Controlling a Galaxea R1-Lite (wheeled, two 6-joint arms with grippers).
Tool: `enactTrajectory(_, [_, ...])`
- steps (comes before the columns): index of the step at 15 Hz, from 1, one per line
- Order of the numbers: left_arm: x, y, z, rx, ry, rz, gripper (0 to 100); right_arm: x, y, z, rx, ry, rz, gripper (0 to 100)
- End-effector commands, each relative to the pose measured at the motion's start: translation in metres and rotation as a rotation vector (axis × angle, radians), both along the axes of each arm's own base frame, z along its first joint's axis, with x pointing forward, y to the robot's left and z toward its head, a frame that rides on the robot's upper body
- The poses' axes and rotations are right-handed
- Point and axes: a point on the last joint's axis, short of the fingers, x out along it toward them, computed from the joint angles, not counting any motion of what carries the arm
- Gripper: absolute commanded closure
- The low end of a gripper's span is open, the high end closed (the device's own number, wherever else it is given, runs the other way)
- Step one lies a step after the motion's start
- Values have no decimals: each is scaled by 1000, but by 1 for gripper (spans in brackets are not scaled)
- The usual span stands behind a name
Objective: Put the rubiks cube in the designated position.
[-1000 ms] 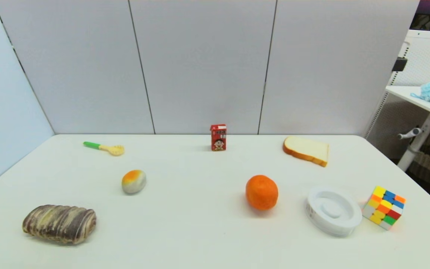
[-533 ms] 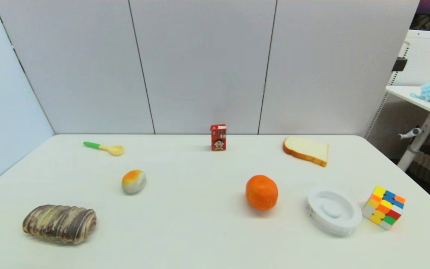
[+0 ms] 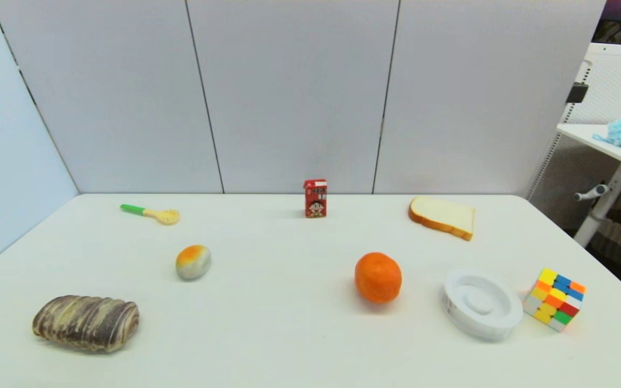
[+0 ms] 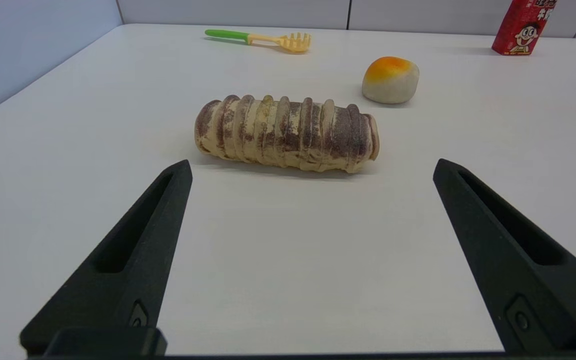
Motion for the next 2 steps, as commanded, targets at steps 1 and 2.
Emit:
enactTrajectory(1, [0,0,0,0,2,1,0,0,0,0,32,0,-7,0])
enactTrajectory(2, [0,0,0,0,-1,1,0,0,0,1,40,-3,-8,0])
